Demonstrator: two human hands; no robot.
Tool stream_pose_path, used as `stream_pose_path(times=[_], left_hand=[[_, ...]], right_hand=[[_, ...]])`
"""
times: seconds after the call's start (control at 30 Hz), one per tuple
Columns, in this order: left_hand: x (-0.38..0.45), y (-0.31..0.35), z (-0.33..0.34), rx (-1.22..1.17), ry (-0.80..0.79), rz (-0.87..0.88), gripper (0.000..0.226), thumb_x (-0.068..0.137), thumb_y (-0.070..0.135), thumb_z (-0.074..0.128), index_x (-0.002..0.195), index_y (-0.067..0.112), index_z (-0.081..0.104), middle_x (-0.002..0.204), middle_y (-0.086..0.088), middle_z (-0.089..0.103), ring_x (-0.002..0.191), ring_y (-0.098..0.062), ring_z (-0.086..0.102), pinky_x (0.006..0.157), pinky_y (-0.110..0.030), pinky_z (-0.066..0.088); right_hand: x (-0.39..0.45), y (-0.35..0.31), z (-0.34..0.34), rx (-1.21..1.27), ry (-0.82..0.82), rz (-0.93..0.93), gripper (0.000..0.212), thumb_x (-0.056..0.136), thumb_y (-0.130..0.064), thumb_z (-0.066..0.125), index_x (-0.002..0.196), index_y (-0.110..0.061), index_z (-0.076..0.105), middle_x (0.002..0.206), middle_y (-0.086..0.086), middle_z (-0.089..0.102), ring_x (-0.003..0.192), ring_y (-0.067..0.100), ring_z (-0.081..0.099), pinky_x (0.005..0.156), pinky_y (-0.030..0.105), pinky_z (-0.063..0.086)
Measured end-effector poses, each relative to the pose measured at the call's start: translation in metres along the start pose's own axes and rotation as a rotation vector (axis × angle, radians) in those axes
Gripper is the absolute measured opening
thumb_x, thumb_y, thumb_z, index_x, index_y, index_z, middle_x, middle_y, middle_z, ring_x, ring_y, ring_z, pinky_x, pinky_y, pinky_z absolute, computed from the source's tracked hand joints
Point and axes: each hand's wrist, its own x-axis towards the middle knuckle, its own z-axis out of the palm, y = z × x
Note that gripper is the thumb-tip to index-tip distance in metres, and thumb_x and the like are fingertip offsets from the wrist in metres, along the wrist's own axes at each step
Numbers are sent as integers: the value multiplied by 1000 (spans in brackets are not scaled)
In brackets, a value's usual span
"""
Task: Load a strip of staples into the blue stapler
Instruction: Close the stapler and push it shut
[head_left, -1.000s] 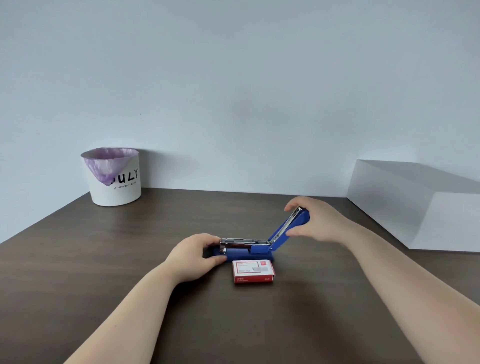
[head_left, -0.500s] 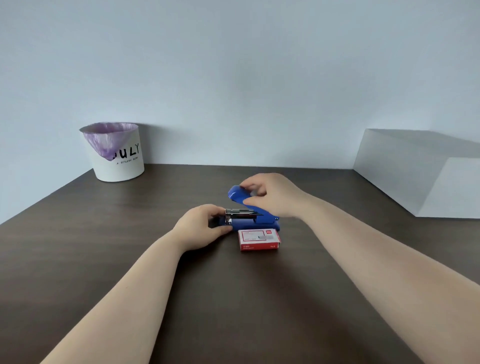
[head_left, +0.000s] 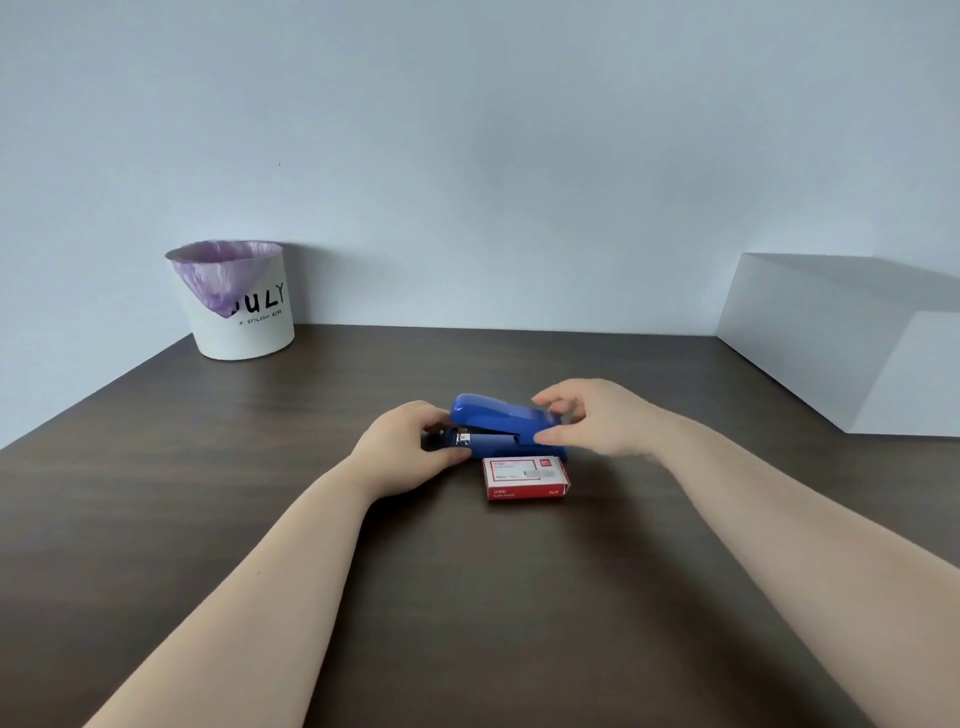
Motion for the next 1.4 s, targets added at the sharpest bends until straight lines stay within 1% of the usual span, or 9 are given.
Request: stream_pose_path(times=[0.1,0.27,0.4,0.53,0.7,0.9,1.07,1.3,1.4], left_hand=[[0,2,0,-2,42,-45,43,76,38,71,115,26,61,98,6,60,86,-10,55,79,-23,41],[1,4,2,-41,83,-144,54,74,38,73,123,25,54,95,2,66,90,-14,62,87,-30,49],[12,12,2,-110,135,-273,38,81,34,67,115,19,58,90,2,67,92,-18,61,88,-31,47],[36,22,6,-88,151,-360,11,82,29,62,88,20,63,90,-3,71,91,-24,65,80,-36,52],[79,63,26,-28,184,-336,14,82,29,57,83,17,64,91,-1,71,88,-23,63,80,-35,50],[140,129,78,-13,124,-251,17,82,32,56,90,20,64,94,2,67,91,-23,61,82,-36,51],[177,164,125,14,52,-232,20,84,32,52,98,20,62,100,2,63,92,-22,56,78,-32,45],[201,188,181,1,18,-206,15,86,31,50,91,20,58,97,1,63,87,-22,54,74,-31,41],[205,194,198,29,41,-187,12,86,30,49,89,21,57,91,3,60,85,-21,52,73,-30,39]], right_hand=[[-3,8,7,24,92,1,35,82,-27,68,115,-18,63,115,3,68,98,16,62,83,24,42],[-2,15,15,46,194,-4,33,82,-26,68,112,-14,65,112,4,69,96,19,62,81,24,41],[-3,29,6,55,253,26,31,80,-27,70,105,-11,69,105,6,70,87,18,60,78,27,44],[1,65,-10,55,393,138,24,79,-26,68,93,-8,71,99,8,71,91,25,61,77,30,46],[4,129,-39,64,581,349,20,81,-25,63,93,-9,66,87,6,64,75,21,51,64,28,38],[8,186,-75,45,677,493,16,82,-18,59,91,-5,60,83,10,57,74,27,50,62,31,38],[24,213,-91,7,720,495,18,82,-14,55,93,0,60,80,12,55,71,29,48,60,30,36],[39,236,-103,-172,746,425,18,90,-12,48,103,-1,54,100,18,65,86,36,58,63,34,37],[46,239,-108,-225,731,354,23,93,-12,44,115,-7,49,91,20,65,79,37,57,65,40,43]])
